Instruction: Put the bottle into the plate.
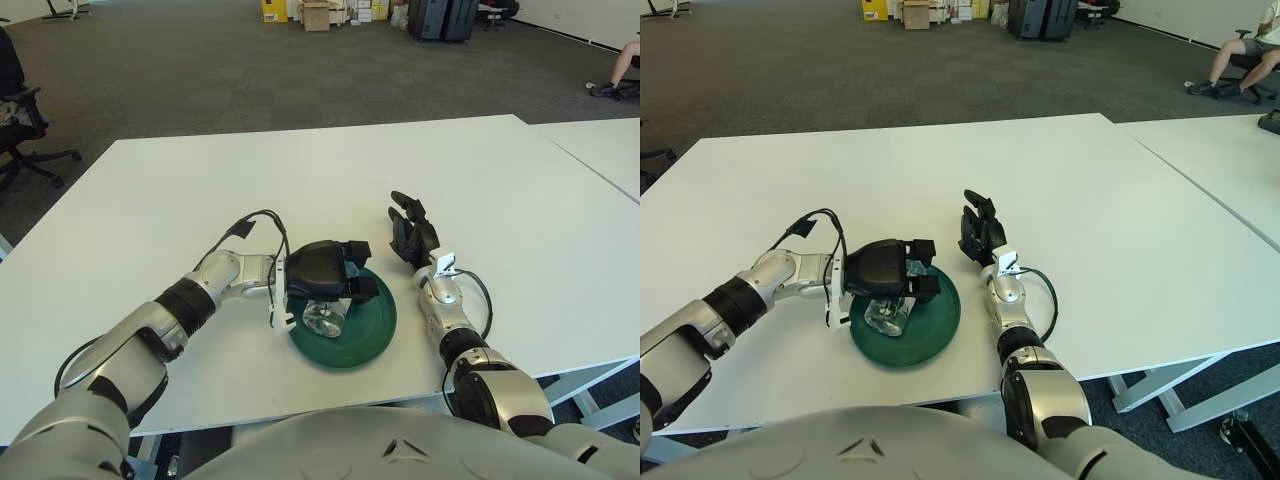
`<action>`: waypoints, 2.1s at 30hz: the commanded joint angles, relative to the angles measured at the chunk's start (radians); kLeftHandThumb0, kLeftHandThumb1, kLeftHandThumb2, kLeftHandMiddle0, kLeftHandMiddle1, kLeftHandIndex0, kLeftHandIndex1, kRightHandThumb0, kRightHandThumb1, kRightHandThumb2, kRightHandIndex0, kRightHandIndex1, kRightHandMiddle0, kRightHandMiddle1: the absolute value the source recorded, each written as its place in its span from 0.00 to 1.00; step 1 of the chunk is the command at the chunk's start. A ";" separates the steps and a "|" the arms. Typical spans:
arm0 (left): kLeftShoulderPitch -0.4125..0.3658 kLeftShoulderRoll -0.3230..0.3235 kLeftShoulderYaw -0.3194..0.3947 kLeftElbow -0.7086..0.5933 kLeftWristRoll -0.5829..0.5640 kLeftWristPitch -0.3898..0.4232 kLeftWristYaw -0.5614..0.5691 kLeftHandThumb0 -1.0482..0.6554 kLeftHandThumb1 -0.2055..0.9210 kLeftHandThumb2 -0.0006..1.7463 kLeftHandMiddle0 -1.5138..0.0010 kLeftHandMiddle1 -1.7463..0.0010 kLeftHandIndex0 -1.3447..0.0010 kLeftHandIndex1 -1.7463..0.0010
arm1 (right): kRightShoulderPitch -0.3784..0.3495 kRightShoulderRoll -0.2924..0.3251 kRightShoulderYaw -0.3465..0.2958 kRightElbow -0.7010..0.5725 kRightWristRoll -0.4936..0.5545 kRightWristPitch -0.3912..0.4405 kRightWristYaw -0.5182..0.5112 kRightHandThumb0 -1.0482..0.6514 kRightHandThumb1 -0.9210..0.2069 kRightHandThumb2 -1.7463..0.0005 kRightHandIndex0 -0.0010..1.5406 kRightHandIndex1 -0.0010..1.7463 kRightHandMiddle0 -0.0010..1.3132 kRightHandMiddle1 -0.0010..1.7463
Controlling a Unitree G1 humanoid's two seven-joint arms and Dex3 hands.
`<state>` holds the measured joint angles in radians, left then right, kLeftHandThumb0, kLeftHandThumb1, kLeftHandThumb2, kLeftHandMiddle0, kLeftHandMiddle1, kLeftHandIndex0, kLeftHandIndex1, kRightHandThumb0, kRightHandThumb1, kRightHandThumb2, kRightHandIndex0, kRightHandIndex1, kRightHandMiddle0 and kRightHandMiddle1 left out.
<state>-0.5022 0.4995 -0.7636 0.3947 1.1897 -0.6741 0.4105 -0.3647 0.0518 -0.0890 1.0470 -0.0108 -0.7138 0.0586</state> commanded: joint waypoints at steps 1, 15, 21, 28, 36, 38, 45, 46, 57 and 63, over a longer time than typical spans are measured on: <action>-0.001 0.009 0.006 0.001 -0.011 0.005 -0.019 0.61 0.38 0.82 0.55 0.00 0.67 0.00 | 0.043 0.005 -0.008 0.027 0.016 0.034 0.000 0.25 0.00 0.57 0.19 0.01 0.00 0.35; -0.037 -0.017 -0.009 0.092 0.005 -0.064 0.161 0.49 0.77 0.49 0.62 0.00 0.76 0.03 | 0.039 0.003 -0.010 0.039 0.016 0.014 0.009 0.25 0.00 0.57 0.19 0.01 0.00 0.34; -0.070 -0.033 -0.035 0.175 0.015 -0.110 0.213 0.19 0.97 0.42 0.80 0.00 0.96 0.13 | 0.013 -0.001 -0.026 0.081 0.031 -0.001 0.040 0.25 0.00 0.57 0.19 0.01 0.00 0.34; -0.104 -0.030 -0.074 0.213 0.089 -0.083 0.303 0.06 1.00 0.50 0.87 0.64 1.00 0.52 | -0.018 0.011 -0.061 0.110 0.069 0.005 0.056 0.28 0.00 0.61 0.18 0.01 0.00 0.33; -0.131 -0.027 -0.101 0.275 0.123 -0.066 0.371 0.03 1.00 0.56 0.86 0.94 1.00 0.73 | -0.036 0.019 -0.078 0.109 0.106 0.000 0.120 0.30 0.00 0.63 0.18 0.00 0.00 0.28; -0.135 -0.027 -0.107 0.281 0.127 -0.063 0.377 0.03 1.00 0.56 0.87 0.95 1.00 0.75 | -0.036 0.019 -0.082 0.111 0.109 -0.004 0.134 0.31 0.00 0.63 0.18 0.00 0.00 0.27; -0.138 -0.017 -0.116 0.267 0.124 -0.056 0.382 0.03 1.00 0.57 0.88 0.98 1.00 0.80 | -0.030 0.031 -0.105 0.103 0.158 -0.019 0.225 0.33 0.00 0.60 0.17 0.00 0.00 0.23; -0.139 -0.017 -0.117 0.267 0.124 -0.055 0.383 0.03 1.00 0.58 0.88 0.98 1.00 0.81 | -0.031 0.032 -0.110 0.104 0.165 -0.020 0.236 0.34 0.00 0.59 0.16 0.00 0.00 0.22; -0.133 -0.010 -0.112 0.260 0.121 -0.034 0.422 0.04 1.00 0.59 0.88 0.99 1.00 0.83 | -0.030 0.053 -0.161 0.104 0.239 -0.035 0.357 0.38 0.00 0.54 0.13 0.00 0.00 0.16; -0.131 -0.001 -0.110 0.260 0.126 -0.011 0.461 0.05 1.00 0.59 0.89 0.99 1.00 0.85 | -0.021 0.075 -0.180 0.089 0.272 -0.056 0.415 0.38 0.00 0.50 0.11 0.00 0.00 0.14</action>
<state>-0.6179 0.4812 -0.8752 0.6577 1.3092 -0.6999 0.8461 -0.4245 0.0840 -0.2580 1.1211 0.2285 -0.7472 0.4469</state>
